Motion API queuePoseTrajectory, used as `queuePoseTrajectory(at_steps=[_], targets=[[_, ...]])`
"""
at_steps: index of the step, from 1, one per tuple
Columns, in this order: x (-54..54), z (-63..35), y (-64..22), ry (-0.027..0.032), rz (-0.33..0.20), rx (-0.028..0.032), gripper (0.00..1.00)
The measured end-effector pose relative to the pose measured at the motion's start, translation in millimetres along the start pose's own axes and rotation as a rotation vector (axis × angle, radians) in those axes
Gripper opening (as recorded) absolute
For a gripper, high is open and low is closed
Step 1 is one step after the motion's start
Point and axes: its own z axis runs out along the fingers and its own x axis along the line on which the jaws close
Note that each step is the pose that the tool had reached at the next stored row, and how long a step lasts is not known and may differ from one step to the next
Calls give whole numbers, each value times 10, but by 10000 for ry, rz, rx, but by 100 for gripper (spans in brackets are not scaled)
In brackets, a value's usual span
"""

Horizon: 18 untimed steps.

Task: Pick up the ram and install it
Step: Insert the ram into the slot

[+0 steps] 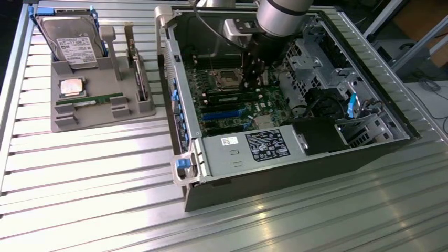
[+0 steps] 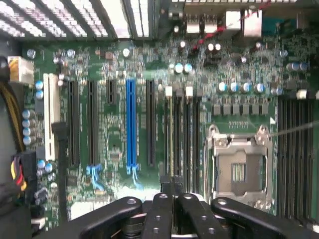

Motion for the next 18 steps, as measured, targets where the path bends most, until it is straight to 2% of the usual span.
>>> queuePoseTrajectory(at_steps=[4,10,12,14,18], targets=[[0,-8,-190,4,3,-113,10],[0,-20,-463,4,4,-211,10],[-1,-25,-588,4,4,-234,10],[-2,-30,-650,6,6,-237,10],[-4,-121,-686,2,5,-236,10]])
